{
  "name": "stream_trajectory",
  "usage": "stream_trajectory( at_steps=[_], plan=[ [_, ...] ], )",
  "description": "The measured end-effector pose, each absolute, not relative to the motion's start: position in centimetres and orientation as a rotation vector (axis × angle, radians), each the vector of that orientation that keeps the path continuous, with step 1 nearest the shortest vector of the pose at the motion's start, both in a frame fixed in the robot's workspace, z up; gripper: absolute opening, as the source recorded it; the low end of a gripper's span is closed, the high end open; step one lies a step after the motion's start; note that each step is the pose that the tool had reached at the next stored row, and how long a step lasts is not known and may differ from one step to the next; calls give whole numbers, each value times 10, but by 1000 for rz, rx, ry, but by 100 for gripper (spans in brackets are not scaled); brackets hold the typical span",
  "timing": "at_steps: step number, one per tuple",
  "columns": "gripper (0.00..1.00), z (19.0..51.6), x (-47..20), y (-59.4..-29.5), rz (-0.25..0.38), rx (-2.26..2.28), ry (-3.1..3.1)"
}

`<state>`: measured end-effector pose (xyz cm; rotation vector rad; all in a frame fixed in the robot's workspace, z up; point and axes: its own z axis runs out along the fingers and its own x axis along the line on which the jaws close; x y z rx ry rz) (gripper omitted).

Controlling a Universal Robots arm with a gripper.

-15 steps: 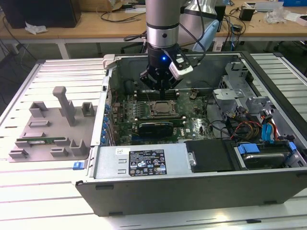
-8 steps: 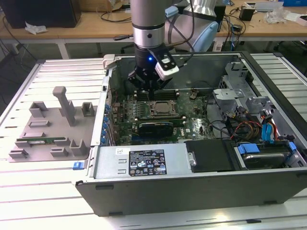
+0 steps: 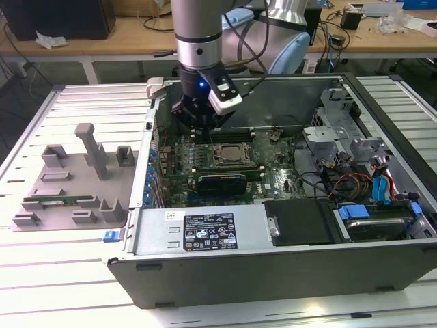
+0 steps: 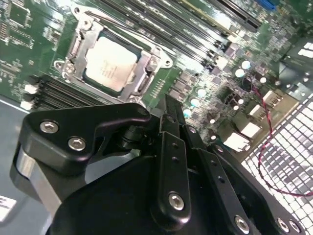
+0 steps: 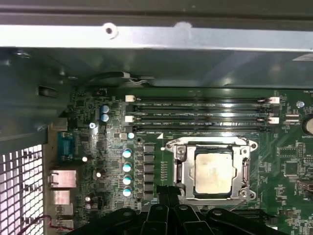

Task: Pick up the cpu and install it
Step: 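Install the first cpu locking lever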

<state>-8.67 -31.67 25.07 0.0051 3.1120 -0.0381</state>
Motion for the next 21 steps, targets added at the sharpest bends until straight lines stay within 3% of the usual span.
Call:
stream_trajectory(
  at_steps=[5, 10, 14, 16, 21],
  plan=[
    [11, 251, -95, -317, -10, 7, 3112],
    [11, 251, -96, -317, 126, 9, 3110],
    [11, 251, -101, -317, 287, 11, 3100],
    [11, 251, -101, -317, 337, 12, 3095],
    [11, 251, -101, -317, 340, 12, 3094]
  ],
)
